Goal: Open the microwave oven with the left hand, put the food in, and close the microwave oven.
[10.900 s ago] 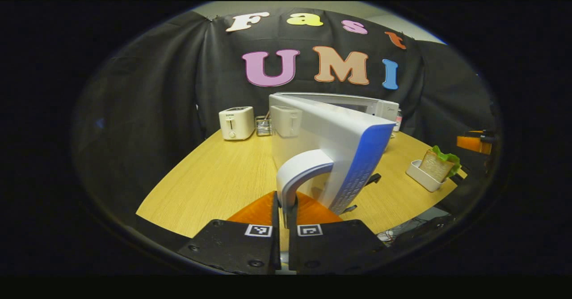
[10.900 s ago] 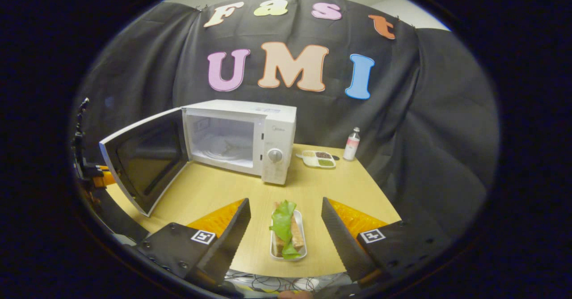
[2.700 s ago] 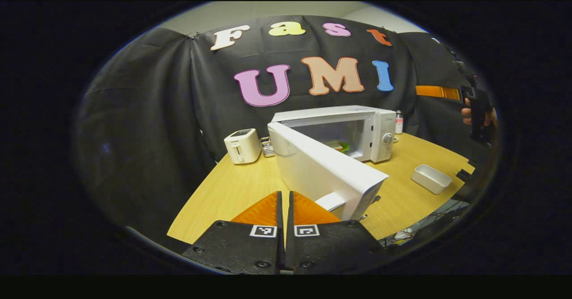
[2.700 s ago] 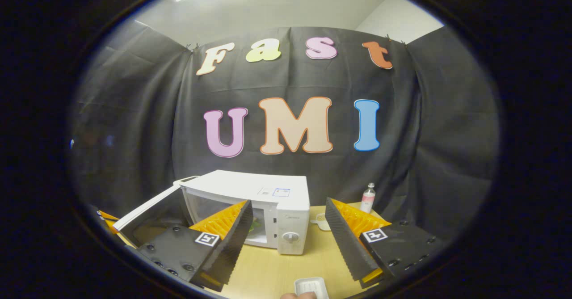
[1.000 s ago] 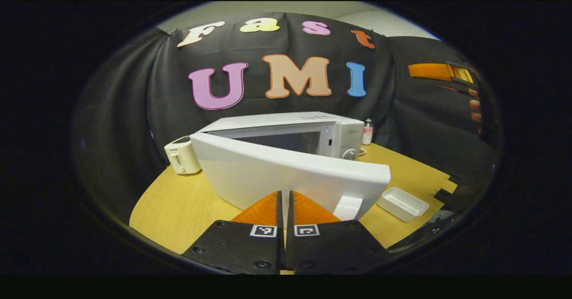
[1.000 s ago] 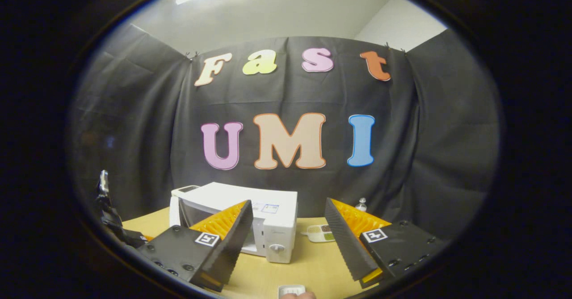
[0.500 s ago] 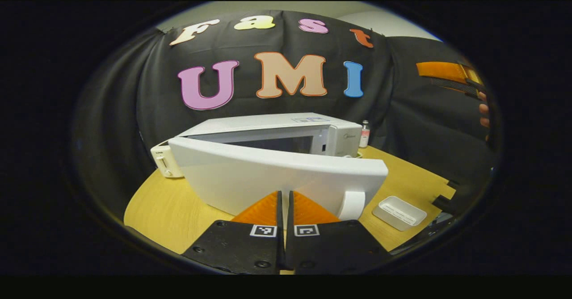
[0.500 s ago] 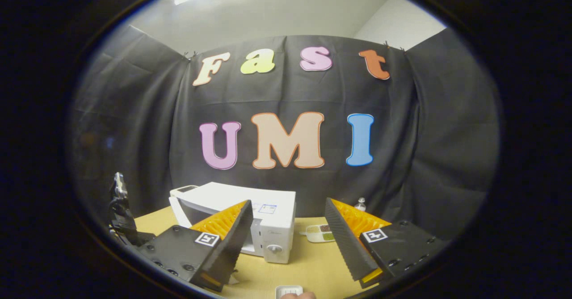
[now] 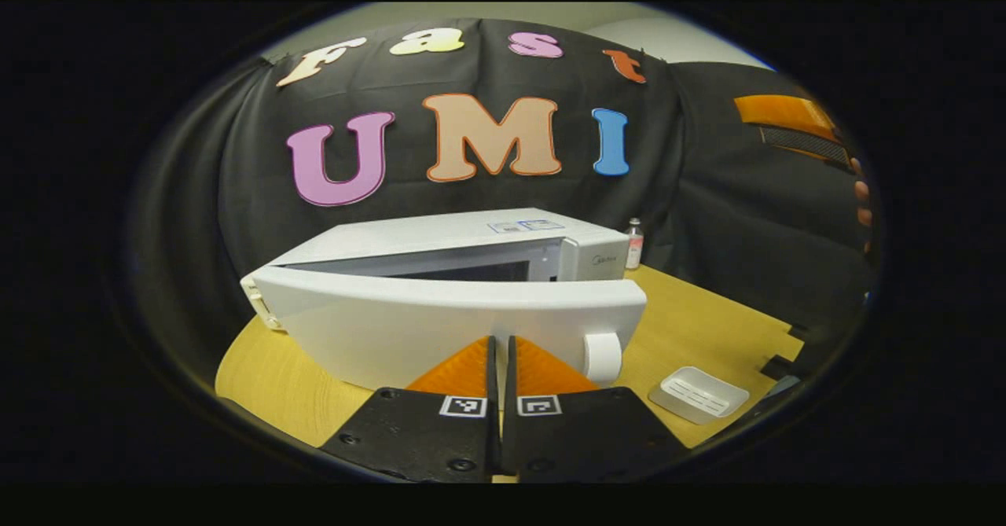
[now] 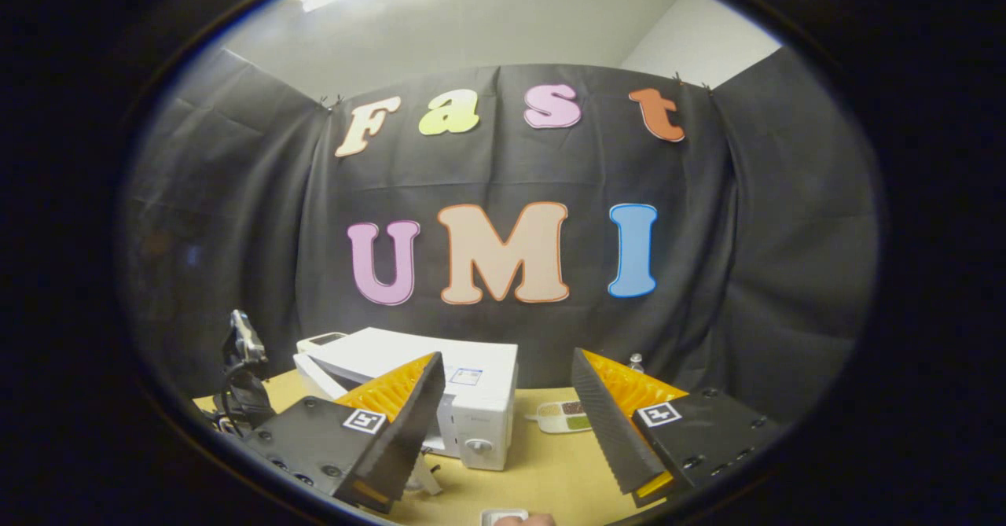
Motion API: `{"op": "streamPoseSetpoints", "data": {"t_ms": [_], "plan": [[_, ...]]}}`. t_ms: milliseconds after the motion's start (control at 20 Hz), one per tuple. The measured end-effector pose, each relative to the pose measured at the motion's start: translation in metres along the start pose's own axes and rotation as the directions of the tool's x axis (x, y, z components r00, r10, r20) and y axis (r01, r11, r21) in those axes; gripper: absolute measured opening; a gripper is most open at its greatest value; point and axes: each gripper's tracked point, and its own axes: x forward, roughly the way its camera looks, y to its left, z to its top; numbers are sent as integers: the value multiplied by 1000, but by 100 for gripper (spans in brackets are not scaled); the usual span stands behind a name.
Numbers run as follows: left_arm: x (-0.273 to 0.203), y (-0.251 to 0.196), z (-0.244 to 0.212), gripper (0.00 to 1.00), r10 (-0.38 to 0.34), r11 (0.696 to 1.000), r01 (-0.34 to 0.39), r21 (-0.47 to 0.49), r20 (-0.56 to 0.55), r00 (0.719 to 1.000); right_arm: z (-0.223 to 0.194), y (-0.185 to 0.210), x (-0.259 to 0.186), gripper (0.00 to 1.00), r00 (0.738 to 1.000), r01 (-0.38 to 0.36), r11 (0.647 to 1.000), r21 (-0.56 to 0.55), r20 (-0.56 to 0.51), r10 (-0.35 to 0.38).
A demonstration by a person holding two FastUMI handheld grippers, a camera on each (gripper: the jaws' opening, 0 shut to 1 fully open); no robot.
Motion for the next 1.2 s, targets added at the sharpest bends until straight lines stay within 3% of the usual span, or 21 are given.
{"op": "streamPoseSetpoints", "data": {"t_ms": [750, 950, 1200], "plan": [[59, 3, 30, 0, 37, 999, -37, 27, 31, 999, -7, -18, 7, 92, 1000, 17, 999, -27, -15, -18], [69, 15, 36, 0, 103, 993, -105, 54, 42, 994, -8, -18, 6, 92, 1000, 18, 999, -41, -18, -19], [72, 13, 38, 0, 106, 994, -107, 17, 55, 993, -15, -19, 5, 92, 999, 13, 998, -55, -29, -15]]}}
